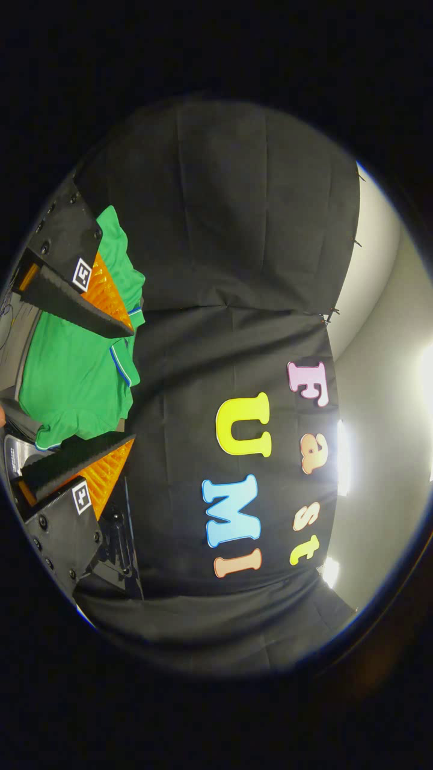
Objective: Put the clothes into the washing machine and then close the washing machine lid.
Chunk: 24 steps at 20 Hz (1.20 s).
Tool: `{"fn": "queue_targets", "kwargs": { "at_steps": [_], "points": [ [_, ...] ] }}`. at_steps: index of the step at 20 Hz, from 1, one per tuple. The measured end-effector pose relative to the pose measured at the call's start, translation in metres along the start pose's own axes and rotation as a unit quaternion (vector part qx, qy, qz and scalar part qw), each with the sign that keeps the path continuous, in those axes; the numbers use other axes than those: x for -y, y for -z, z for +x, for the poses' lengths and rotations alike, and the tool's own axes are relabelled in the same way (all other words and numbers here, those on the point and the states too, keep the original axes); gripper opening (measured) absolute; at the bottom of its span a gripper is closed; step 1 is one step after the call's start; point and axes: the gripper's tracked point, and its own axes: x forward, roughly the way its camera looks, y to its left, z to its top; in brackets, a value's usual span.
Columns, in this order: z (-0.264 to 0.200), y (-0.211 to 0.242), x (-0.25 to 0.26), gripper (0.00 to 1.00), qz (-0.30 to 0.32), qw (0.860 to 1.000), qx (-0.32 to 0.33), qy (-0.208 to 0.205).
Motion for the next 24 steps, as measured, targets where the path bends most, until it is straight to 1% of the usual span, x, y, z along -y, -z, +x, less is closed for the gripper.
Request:
{"fn": "queue_targets", "kwargs": {
  "at_steps": [9, 12, 18, 21, 24],
  "points": [
    [0.03, 0.016, -0.033, 0.98, 0.001, 0.999, -0.039, -0.028],
    [0.044, 0.021, -0.044, 0.98, 0.01, 0.998, -0.058, -0.039],
    [0.073, 0.027, -0.062, 0.98, 0.012, 0.995, -0.091, -0.048],
    [0.086, 0.032, -0.072, 0.98, 0.01, 0.992, -0.108, -0.058],
    [0.099, 0.047, -0.09, 0.98, 0.019, 0.986, -0.148, -0.076]
  ]
}}
